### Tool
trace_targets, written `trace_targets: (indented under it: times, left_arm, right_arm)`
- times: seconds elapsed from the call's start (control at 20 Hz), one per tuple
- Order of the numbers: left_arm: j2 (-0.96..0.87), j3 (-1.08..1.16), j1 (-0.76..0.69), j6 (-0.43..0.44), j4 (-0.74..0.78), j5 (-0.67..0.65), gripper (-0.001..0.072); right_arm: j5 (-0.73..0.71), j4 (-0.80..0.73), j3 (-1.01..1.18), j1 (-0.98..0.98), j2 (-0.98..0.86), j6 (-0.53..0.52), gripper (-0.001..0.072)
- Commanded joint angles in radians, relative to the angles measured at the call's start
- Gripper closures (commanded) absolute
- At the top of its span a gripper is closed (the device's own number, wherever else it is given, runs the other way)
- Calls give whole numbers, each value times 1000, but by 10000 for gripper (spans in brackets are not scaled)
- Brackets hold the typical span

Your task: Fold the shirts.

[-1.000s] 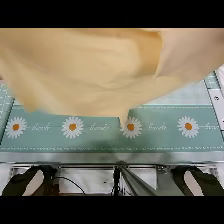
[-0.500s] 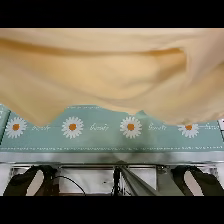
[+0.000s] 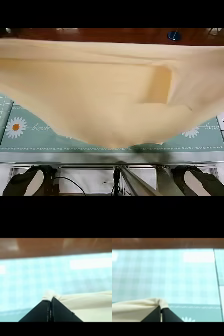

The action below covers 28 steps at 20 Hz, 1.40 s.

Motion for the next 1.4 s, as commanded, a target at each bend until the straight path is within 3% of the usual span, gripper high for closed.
trace_targets:
  times: [0.0,0.1,0.25,0.4,0.6,0.95,1.05,1.3,1.35]
  left_arm:
    - [-126,-104,-1,2,8,35,683]
    - [-214,-89,-11,66,-68,103,683]
    - [-265,55,-43,64,-106,204,683]
    - [-261,254,-47,63,-103,203,684]
    - [-149,343,-47,34,-103,87,684]
    - [64,343,-45,33,-12,35,684]
    - [80,343,-45,-1,-8,16,684]
    - [71,234,-45,-24,63,-243,684]
    - [72,175,-45,-34,59,-241,683]
  right_arm:
    - [-46,34,3,0,-220,-17,695]
    - [-111,198,3,0,-338,-36,696]
    - [-228,429,3,0,-348,-47,696]
    - [-357,421,55,0,-238,-71,696]
    - [-344,389,87,0,-16,-45,696]
    - [-363,91,87,0,282,41,696]
    - [-322,88,87,0,293,52,696]
    - [101,-55,87,0,206,-5,697]
    - [104,-53,72,0,178,-7,696]
